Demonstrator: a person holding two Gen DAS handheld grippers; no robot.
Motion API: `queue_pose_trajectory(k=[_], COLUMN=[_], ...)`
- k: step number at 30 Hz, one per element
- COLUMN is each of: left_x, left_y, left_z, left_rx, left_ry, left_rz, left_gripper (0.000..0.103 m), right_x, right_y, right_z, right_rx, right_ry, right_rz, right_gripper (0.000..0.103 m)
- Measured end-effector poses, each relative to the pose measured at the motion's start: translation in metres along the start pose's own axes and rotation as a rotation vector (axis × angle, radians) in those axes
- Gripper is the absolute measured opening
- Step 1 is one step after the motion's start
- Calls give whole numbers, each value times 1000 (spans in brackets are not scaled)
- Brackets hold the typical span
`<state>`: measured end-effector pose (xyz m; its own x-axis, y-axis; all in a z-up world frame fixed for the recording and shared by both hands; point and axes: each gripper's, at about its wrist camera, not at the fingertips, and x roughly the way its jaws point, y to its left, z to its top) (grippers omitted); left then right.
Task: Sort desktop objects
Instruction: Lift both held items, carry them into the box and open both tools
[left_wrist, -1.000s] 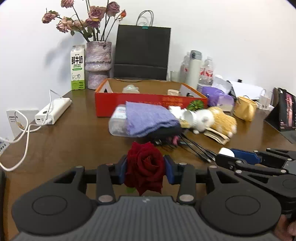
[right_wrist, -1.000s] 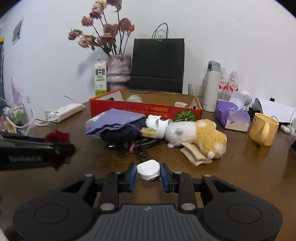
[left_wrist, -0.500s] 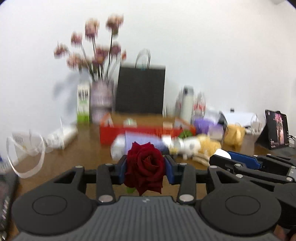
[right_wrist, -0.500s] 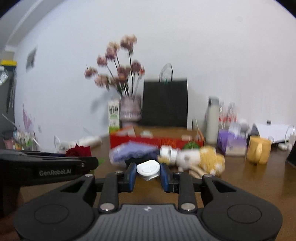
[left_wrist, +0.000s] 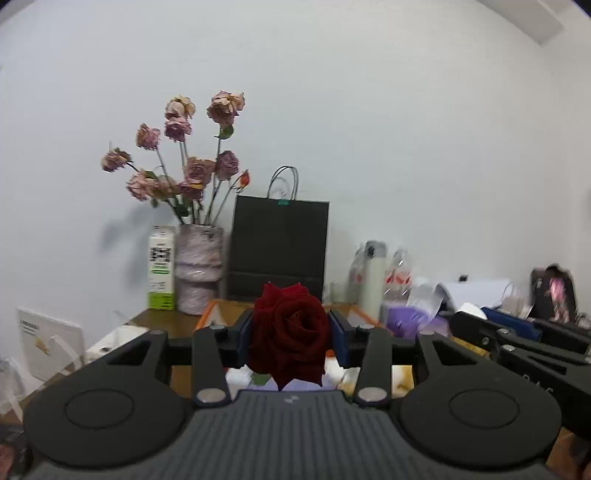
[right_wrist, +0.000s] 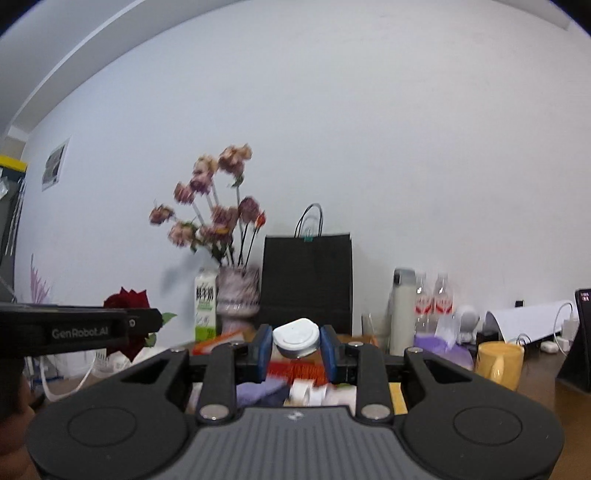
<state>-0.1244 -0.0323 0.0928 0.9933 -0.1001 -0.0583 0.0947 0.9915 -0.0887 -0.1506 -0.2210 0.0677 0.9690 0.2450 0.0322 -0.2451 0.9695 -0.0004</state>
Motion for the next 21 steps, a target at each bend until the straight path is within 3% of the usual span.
queue_pose_trajectory(k=[6, 15, 17, 21], left_x=[34, 95, 111, 160], left_y=[4, 13, 19, 39], left_z=[23, 44, 55, 92], left_rx=[-3, 3, -7, -54], left_ry=[-42, -27, 4, 139], left_rz=[11, 38, 29, -20], left_gripper=[43, 43, 43, 43], right_x=[36, 101, 116, 148], right_y=[-15, -30, -33, -44], right_z=[22, 45, 54, 76], right_rx=[10, 0, -1, 11], right_ry=[-53, -83, -90, -79], right_rz=[-7, 21, 28, 68], right_gripper=[27, 27, 27, 27])
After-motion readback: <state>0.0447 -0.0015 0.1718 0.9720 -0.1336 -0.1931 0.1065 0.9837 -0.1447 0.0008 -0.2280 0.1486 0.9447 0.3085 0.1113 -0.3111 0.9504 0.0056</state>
